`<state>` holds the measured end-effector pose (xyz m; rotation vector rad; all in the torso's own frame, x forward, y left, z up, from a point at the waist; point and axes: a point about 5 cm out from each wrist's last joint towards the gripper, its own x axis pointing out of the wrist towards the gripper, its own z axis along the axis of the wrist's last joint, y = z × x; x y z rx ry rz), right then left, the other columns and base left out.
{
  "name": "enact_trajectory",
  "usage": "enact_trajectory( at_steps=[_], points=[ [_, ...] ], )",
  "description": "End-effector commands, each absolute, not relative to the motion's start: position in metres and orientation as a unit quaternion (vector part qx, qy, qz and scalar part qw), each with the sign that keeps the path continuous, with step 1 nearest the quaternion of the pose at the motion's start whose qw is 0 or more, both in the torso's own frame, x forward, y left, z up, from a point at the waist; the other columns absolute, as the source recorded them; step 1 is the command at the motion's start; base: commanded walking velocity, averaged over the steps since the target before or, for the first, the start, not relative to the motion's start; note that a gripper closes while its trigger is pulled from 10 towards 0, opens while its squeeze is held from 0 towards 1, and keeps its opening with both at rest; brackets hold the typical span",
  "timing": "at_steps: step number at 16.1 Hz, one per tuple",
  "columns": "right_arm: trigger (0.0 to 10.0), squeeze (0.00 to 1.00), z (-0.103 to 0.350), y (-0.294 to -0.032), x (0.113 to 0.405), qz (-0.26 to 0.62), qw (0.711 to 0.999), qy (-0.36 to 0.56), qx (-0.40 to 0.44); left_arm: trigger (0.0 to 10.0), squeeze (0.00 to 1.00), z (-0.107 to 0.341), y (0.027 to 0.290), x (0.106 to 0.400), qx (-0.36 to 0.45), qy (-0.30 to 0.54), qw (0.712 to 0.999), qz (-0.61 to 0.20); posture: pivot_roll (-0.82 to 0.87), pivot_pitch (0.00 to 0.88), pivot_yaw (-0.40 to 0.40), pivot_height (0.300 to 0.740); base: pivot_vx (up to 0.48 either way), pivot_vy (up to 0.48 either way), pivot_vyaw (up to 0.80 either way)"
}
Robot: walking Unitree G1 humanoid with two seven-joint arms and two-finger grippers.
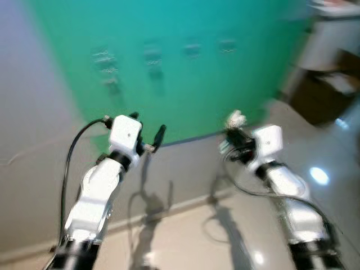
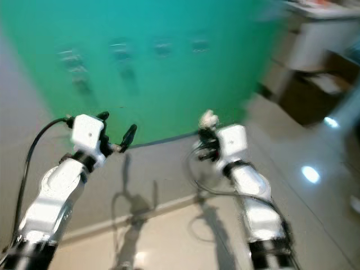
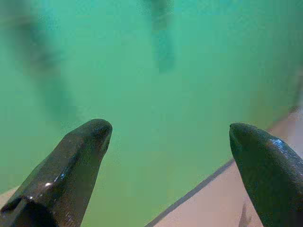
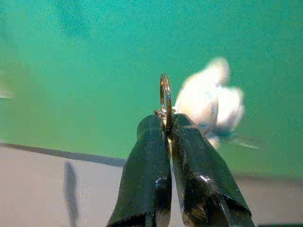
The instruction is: Hang keys on a hook
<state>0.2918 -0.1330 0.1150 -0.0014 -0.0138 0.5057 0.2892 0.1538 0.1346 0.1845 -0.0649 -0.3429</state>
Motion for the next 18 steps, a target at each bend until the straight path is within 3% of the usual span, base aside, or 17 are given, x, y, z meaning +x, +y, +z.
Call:
enact_trajectory(
  at_steps=[1,3,8,14,18],
  points=[
    [10.0,0.00,0.1199,-0.1368,0.2920,0.253,0.967,-0.017,-0.010,10.0,0.00,0.1404,0.1483,0.2892,0.092,-0.046,0.980,-0.172,-0.02,0.000,-0.003,0.740,0.000,0.000,0.80],
    [10.0,0.00,0.1200,-0.1343,0.2919,0.256,0.967,-0.017,-0.010,10.0,0.00,0.1411,0.1487,0.2890,0.092,-0.048,0.981,-0.162,-0.02,0.000,-0.006,0.740,0.000,0.000,0.80],
    [10.0,0.00,0.1202,-0.1291,0.2929,0.263,0.965,-0.017,-0.014,10.0,0.00,0.1406,0.1485,0.2886,0.097,-0.046,0.983,-0.151,-0.01,0.000,-0.014,0.740,0.000,-0.375,0.80],
    [10.0,0.00,0.1213,-0.1332,0.2961,0.238,0.971,-0.020,-0.005,10.0,0.00,0.1393,0.1486,0.2880,0.103,-0.043,0.983,-0.147,-0.02,0.000,-0.017,0.740,0.000,-0.383,0.00],
    [10.0,0.00,0.1238,-0.1368,0.2981,0.220,0.975,-0.025,-0.001,10.0,0.00,0.1391,0.1461,0.2891,0.098,-0.038,0.984,-0.142,-0.01,0.000,-0.023,0.740,0.000,0.000,0.00]
  ],
)
